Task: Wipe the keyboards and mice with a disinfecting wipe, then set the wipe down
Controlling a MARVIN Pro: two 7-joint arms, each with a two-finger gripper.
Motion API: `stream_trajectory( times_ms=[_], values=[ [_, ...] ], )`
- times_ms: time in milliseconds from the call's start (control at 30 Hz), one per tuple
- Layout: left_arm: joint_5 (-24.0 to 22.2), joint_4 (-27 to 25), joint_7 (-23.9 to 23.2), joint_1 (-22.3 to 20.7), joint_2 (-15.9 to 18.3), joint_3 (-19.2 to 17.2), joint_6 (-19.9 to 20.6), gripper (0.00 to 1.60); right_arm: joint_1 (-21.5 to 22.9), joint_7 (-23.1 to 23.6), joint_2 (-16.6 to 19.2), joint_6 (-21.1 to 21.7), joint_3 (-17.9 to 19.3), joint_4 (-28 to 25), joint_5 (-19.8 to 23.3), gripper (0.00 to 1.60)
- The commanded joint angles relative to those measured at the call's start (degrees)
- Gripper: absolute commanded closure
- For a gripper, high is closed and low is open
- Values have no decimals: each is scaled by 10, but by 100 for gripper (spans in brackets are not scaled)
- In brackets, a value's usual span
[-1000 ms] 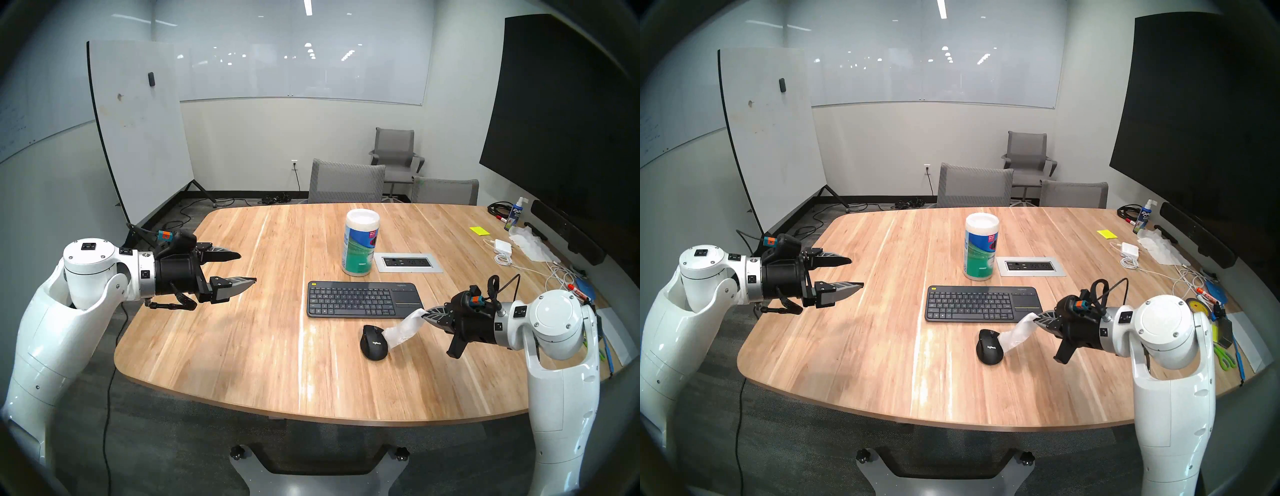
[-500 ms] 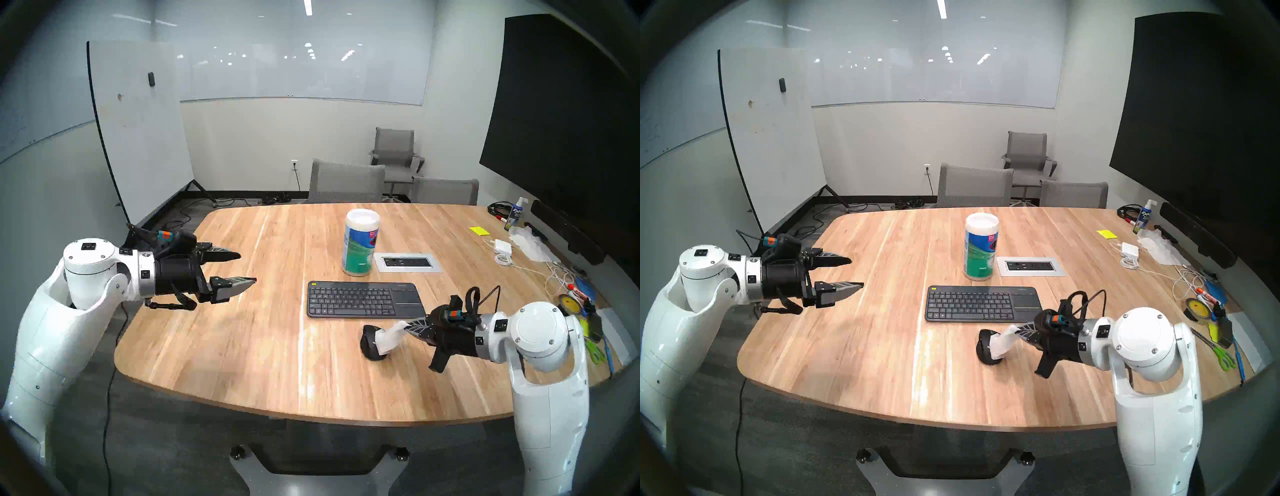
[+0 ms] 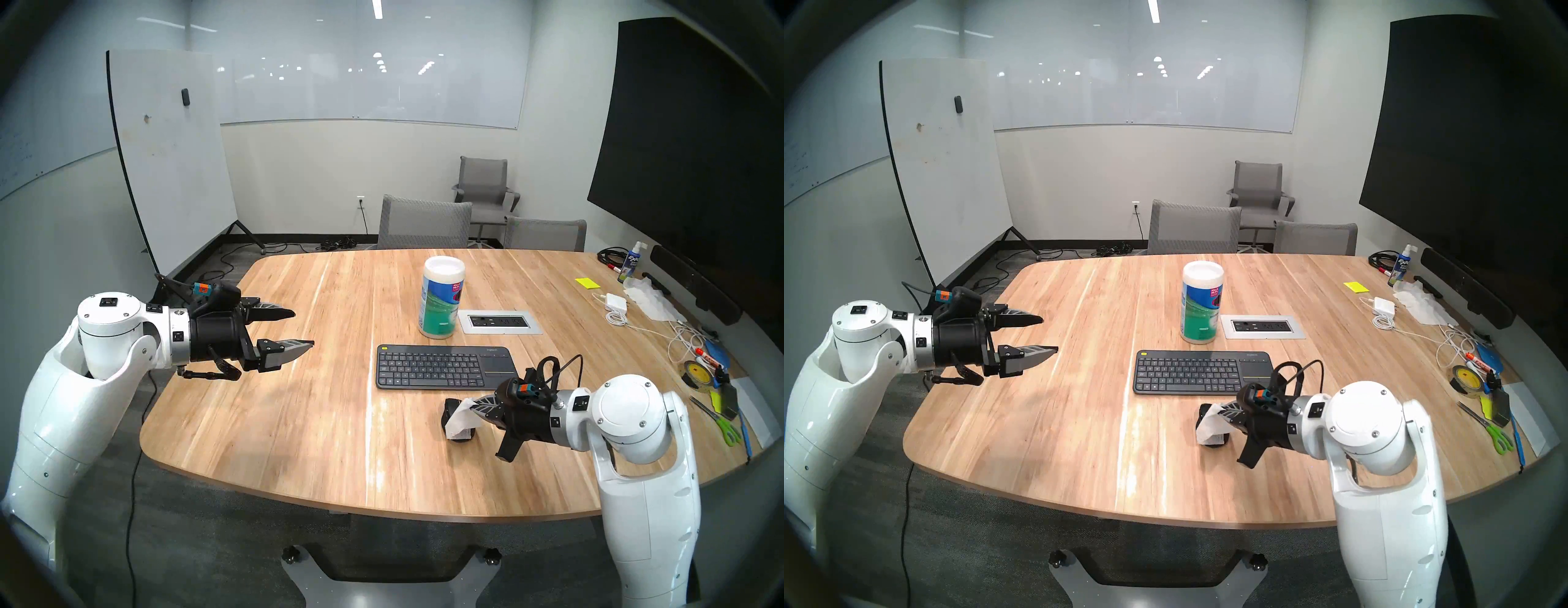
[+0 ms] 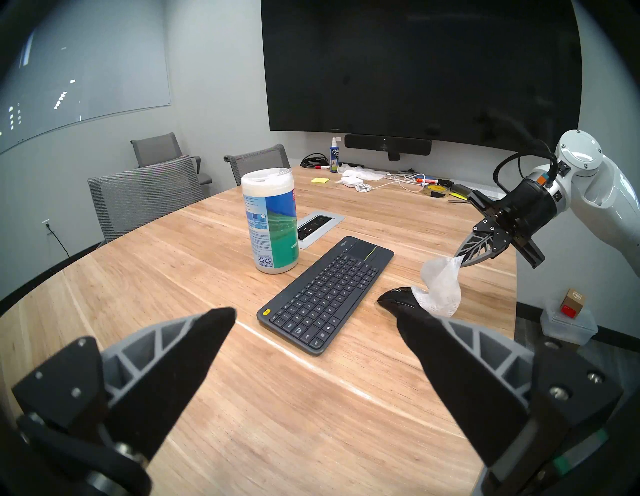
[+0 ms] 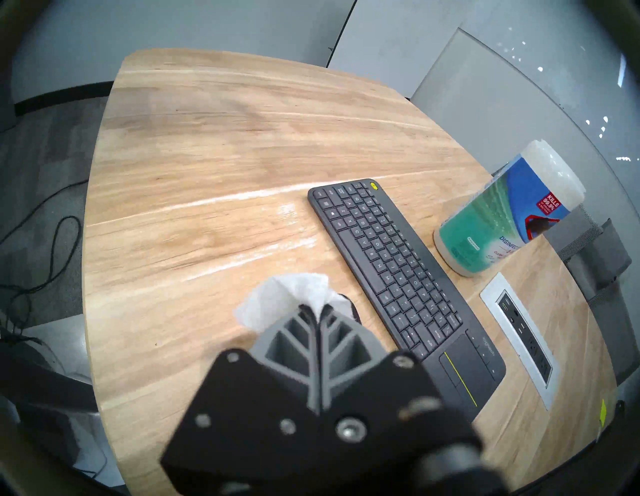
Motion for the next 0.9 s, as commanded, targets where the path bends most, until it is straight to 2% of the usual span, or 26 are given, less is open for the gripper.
stream_trajectory(
  times_ms=[0,167,367,867],
  values=[
    [-4,-4,0,-3,-1,-6,0,0,41,-32,-25,23,-31,30,-25,160],
    [-4,-5,0,-3,-1,-6,0,0,50,-52,-31,24,-38,60,-39,160],
    [-4,-5,0,-3,-1,-6,0,0,66,-71,-33,22,-30,90,-46,160],
    [-4,-5,0,-3,-1,-6,0,0,93,-77,-23,7,-5,123,-45,160]
  ],
)
